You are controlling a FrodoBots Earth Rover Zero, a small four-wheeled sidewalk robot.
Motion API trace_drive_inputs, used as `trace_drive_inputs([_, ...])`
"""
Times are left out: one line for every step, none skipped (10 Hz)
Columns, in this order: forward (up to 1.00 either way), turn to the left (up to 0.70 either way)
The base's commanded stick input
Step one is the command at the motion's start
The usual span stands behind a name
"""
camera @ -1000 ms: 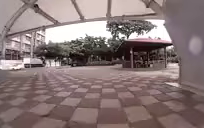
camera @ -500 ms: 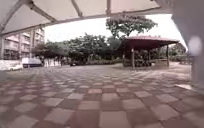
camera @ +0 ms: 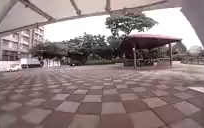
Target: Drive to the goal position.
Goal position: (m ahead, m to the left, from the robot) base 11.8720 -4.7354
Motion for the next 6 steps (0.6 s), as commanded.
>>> trace_drive_inputs([1.00,0.00])
trace_drive_inputs([1.00,0.00])
trace_drive_inputs([1.00,0.00])
trace_drive_inputs([1.00,0.00])
trace_drive_inputs([1.00,0.00])
trace_drive_inputs([1.00,0.00])
